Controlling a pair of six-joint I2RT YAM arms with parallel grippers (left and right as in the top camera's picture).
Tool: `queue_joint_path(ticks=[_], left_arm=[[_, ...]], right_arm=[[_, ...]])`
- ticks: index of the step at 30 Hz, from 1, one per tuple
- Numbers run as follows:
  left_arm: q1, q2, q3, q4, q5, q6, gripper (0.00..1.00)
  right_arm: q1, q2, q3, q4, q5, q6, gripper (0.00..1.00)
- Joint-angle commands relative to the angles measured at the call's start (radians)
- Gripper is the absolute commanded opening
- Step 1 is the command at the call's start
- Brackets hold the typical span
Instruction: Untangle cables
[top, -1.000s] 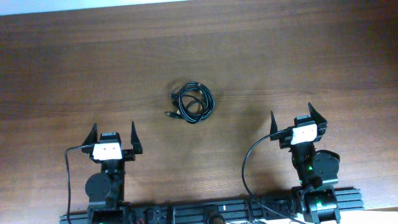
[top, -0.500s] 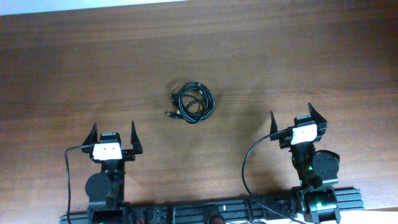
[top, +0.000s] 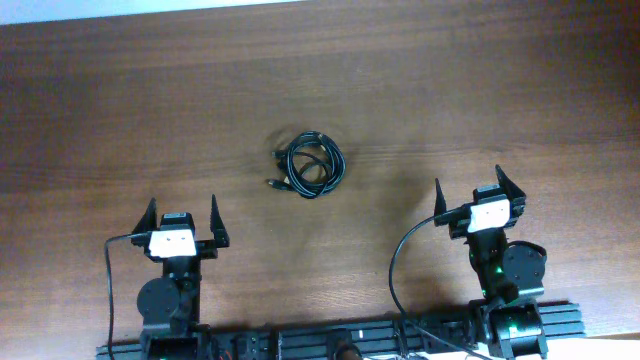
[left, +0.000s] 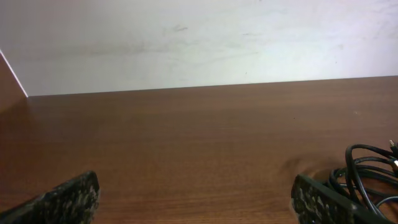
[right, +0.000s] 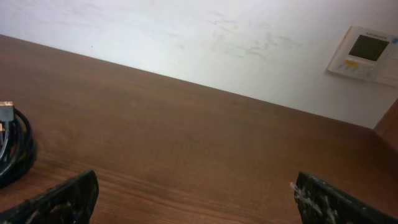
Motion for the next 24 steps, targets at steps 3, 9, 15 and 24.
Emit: queue_joint_path(ticks=[3,9,15,24], left_arm=[[0.005,-0.006,-0.001,-0.006,-0.003,0.016,0.99],[0.005,-0.006,-0.001,-0.006,-0.003,0.016,0.99],[0.005,-0.006,0.004,0.072,0.079,-0.016,0.99],[0.005,0.05,0.243,-0.055,0.147,-0.015,0.99]], right_arm=[[0.008,-0.01,-0.007,-0.004,0.015,-0.004,0.99],[0.008,-0.01,-0.007,-0.004,-0.003,0.019,0.99],[0.008,-0.01,0.006,0.132,-0.039,0.027,0.99],[0.008,0.021,0.303,-0.108,-0.031,0.189,0.99]])
